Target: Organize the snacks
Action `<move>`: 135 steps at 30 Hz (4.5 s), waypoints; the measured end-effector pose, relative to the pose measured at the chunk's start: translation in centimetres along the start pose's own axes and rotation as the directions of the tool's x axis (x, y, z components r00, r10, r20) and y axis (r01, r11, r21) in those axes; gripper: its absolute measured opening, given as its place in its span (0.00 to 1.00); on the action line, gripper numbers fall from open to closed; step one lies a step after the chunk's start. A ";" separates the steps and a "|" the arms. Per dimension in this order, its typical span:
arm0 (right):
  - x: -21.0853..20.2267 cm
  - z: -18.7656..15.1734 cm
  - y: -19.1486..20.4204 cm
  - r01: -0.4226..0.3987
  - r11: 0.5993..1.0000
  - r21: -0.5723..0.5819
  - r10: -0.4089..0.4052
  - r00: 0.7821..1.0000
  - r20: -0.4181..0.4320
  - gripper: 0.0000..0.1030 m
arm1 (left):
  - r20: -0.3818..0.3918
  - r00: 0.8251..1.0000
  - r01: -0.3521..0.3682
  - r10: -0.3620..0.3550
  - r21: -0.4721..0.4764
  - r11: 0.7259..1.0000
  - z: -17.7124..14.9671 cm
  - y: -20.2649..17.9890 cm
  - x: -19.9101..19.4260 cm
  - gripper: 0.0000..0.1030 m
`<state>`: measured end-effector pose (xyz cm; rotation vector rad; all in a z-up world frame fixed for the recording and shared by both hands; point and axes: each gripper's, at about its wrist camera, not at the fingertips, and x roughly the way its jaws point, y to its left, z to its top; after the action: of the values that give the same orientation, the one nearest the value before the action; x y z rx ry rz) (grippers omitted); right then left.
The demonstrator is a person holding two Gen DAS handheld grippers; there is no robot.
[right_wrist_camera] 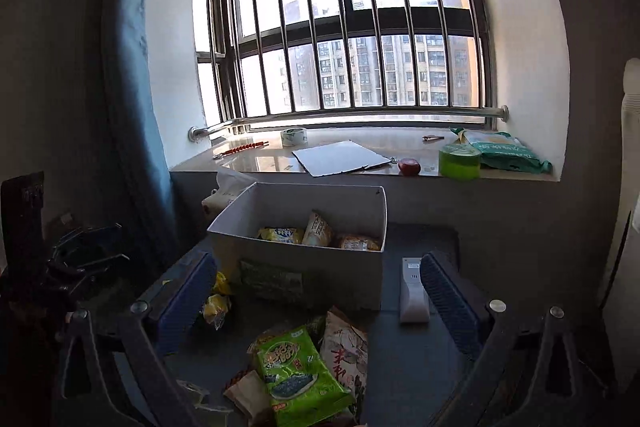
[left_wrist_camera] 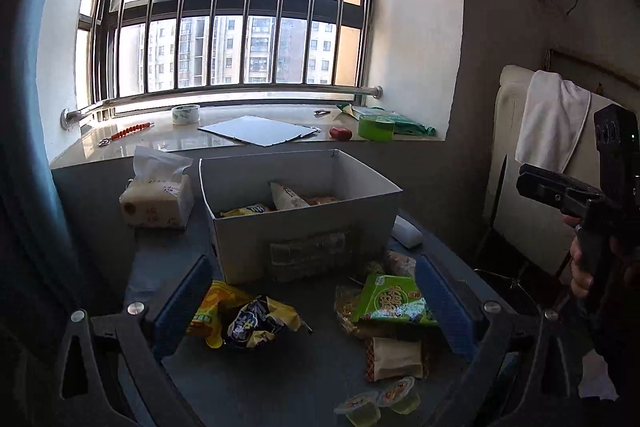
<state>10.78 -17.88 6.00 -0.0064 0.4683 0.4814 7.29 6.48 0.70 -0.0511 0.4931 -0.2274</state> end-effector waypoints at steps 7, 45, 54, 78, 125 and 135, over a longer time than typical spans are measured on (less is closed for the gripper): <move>-2.4 -7.3 -1.0 0.064 0.993 0.098 -0.055 0.994 -0.098 1.00 | -0.071 0.997 -0.003 0.001 -0.027 1.000 -5.6 -2.2 -1.4 1.00; 7.6 -8.5 4.4 -0.130 0.942 -0.310 -0.002 0.919 -0.393 0.71 | -0.200 0.979 -0.065 0.042 -0.107 0.992 -7.9 1.9 3.6 1.00; 2.0 -7.4 2.7 -0.141 0.988 -0.064 0.123 0.964 -0.234 0.71 | -0.340 0.917 -0.181 0.206 0.105 0.978 -6.2 2.7 12.5 1.00; 4.0 -5.8 0.3 -0.130 0.987 0.089 0.145 0.970 -0.195 0.72 | -0.138 0.979 0.113 -0.148 -0.234 0.966 1.2 5.5 9.5 0.49; 10.2 3.6 -1.9 -0.089 0.988 0.126 0.104 0.988 -0.117 1.00 | -0.051 0.997 -0.056 0.052 -0.074 0.996 5.6 4.6 6.8 1.00; 2.4 -4.8 -1.3 -0.045 0.997 0.062 0.053 0.989 -0.140 1.00 | -0.104 0.994 -0.029 0.024 -0.039 0.999 -2.5 1.0 2.5 1.00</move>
<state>11.13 -18.53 0.49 0.0274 0.6228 0.5176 8.41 6.90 -2.79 -0.0723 0.6010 -0.1948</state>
